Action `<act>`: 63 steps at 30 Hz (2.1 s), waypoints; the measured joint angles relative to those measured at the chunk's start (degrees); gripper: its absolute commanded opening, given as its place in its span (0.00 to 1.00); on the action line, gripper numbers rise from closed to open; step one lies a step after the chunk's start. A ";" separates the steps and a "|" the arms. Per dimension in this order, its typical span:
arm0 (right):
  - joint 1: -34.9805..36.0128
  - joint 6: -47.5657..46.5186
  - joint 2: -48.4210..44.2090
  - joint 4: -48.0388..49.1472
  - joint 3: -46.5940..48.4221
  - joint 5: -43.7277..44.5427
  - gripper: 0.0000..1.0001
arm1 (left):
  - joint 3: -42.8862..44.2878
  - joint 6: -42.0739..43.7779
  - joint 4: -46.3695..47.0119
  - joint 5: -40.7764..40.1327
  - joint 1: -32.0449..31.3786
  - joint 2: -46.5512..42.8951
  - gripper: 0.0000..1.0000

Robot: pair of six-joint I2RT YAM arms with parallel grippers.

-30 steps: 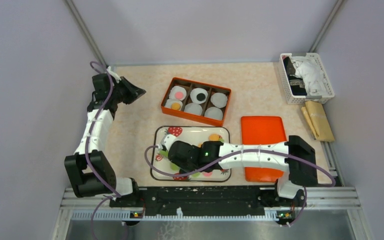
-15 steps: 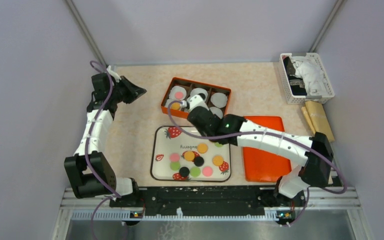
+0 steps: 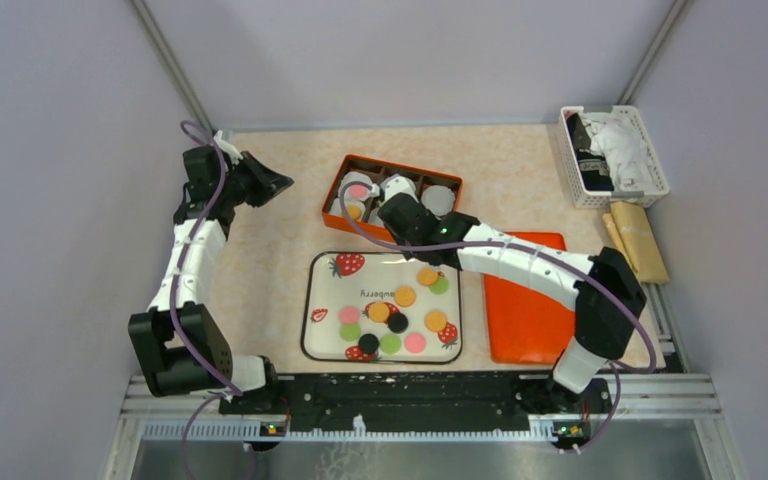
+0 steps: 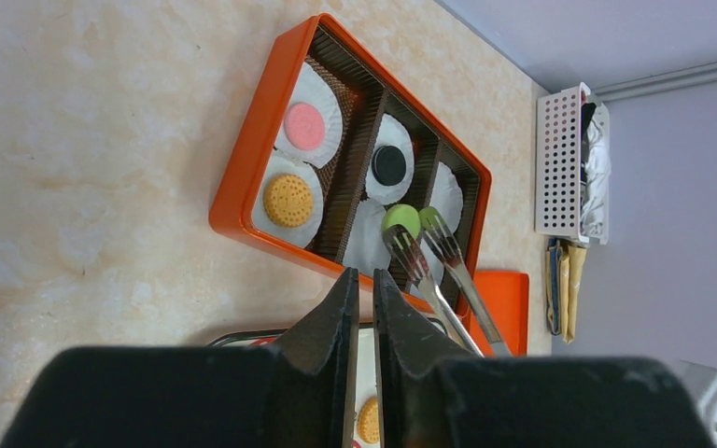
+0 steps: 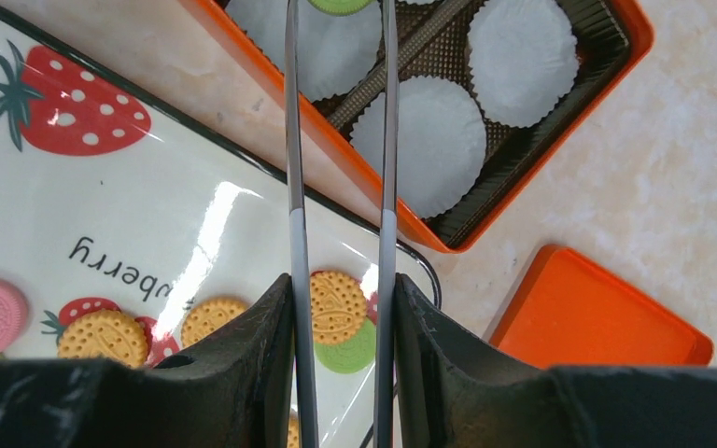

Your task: Pack the cookies

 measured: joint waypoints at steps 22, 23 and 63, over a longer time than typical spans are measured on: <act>-0.48 0.09 2.38 0.33 -0.02 -2.16 0.43 | 0.00 0.92 0.09 1.44 -0.02 1.49 0.17; -0.48 0.09 2.29 0.31 -0.02 -2.36 0.42 | 0.00 0.92 0.09 1.42 0.00 1.49 0.17; 20.96 14.71 -17.44 -10.99 -18.14 -12.31 0.43 | 2.27 0.28 -0.50 1.27 0.00 1.49 0.16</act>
